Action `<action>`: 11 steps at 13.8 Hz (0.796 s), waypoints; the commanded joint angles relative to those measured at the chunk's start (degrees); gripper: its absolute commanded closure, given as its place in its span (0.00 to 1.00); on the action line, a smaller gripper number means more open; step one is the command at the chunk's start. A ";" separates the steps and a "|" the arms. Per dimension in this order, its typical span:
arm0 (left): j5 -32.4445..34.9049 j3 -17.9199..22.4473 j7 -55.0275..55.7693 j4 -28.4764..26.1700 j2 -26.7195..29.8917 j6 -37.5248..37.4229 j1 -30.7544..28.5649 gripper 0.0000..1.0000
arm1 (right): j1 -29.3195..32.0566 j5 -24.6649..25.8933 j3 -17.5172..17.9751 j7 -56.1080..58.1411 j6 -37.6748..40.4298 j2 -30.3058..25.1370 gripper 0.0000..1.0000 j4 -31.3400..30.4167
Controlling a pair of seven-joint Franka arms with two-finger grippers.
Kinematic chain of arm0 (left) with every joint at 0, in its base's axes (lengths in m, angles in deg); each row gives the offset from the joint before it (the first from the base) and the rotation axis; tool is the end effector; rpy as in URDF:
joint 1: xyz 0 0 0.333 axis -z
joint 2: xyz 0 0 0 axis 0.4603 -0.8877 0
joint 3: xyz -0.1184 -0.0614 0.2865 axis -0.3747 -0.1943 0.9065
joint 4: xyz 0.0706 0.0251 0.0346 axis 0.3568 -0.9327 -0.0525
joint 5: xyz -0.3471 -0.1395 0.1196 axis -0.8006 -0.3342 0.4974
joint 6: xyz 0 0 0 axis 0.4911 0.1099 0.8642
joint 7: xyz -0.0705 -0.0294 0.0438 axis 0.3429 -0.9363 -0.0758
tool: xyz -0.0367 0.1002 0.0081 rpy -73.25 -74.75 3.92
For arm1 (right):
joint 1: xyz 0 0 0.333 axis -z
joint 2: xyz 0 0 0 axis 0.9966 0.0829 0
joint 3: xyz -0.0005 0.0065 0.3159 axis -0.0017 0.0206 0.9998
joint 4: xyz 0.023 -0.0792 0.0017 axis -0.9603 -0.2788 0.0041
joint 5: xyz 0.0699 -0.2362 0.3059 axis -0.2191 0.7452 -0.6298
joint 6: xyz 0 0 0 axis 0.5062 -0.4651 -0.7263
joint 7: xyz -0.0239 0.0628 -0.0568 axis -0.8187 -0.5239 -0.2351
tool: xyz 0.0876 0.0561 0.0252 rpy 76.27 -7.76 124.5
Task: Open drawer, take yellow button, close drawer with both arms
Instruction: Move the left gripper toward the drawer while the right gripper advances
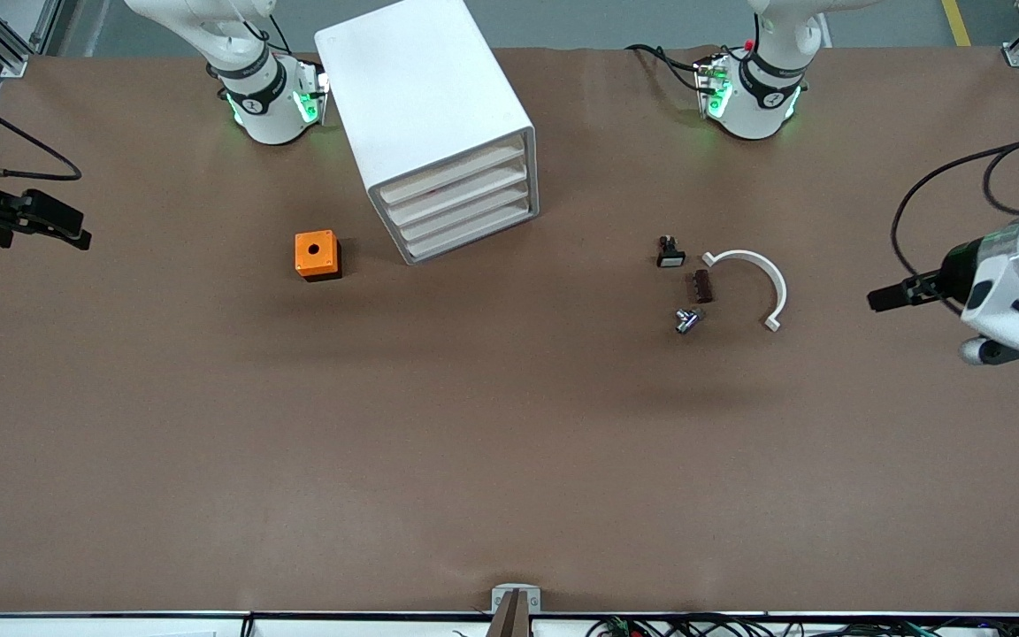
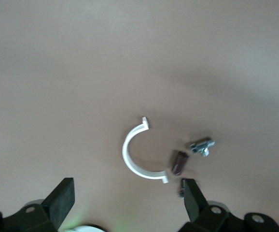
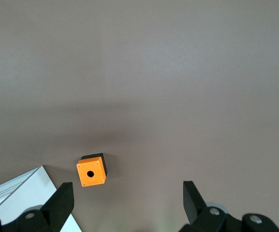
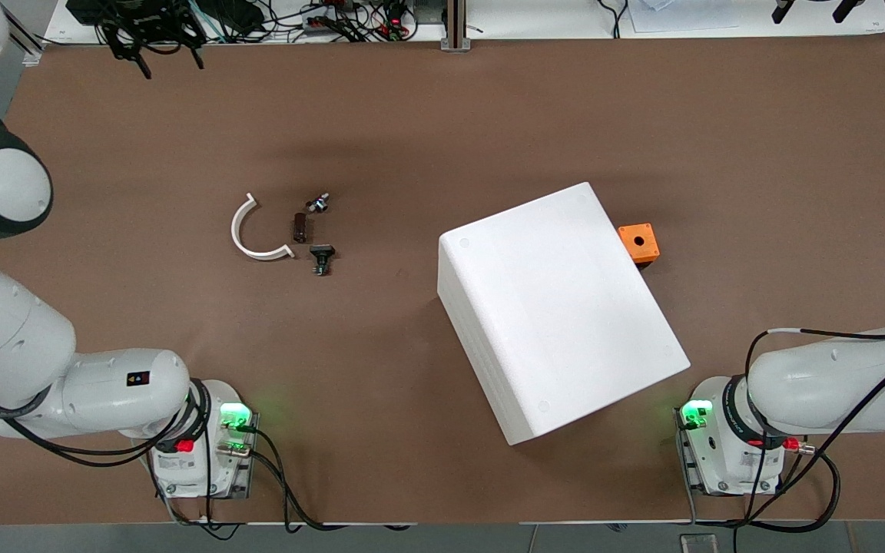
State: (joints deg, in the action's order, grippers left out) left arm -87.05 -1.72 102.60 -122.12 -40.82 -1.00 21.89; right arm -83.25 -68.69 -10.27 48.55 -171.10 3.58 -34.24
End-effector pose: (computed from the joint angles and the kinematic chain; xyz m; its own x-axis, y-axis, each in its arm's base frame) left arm 0.6179 -0.0233 0.4878 0.8847 0.4137 -0.2148 0.4032 -0.9104 -0.0928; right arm 0.5579 -0.0088 0.6231 0.9969 -0.0337 -0.0706 -0.0334 -0.9994 0.0049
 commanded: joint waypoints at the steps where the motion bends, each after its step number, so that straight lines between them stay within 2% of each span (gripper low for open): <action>1: -1.02 -0.28 15.56 1.89 -4.95 -0.98 0.25 0.00 | 0.29 0.10 0.32 0.11 0.86 -0.29 0.00 0.75; 6: -1.20 -1.07 33.67 1.71 -11.29 -2.21 3.58 0.00 | 0.82 0.98 -0.11 0.55 -0.81 1.29 0.00 1.02; 8: -3.73 -0.99 44.02 1.80 -12.79 -2.73 5.60 0.00 | 2.39 0.89 -0.03 0.47 -0.46 1.20 0.00 1.02; 10: -8.48 -1.07 54.76 2.15 -14.72 -2.91 6.66 0.00 | 0.31 0.72 0.41 -0.85 -0.20 1.38 0.00 0.49; 11: -10.24 -1.08 58.02 2.15 -15.16 -2.91 8.23 0.00 | -3.28 0.72 0.41 -4.77 0.15 1.64 0.00 0.14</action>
State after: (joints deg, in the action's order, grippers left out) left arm -94.57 -2.69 154.46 -121.76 -54.44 -2.46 28.86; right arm -82.59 -68.72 -10.62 48.08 -171.61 4.77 -34.11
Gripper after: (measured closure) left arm 0.000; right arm 0.000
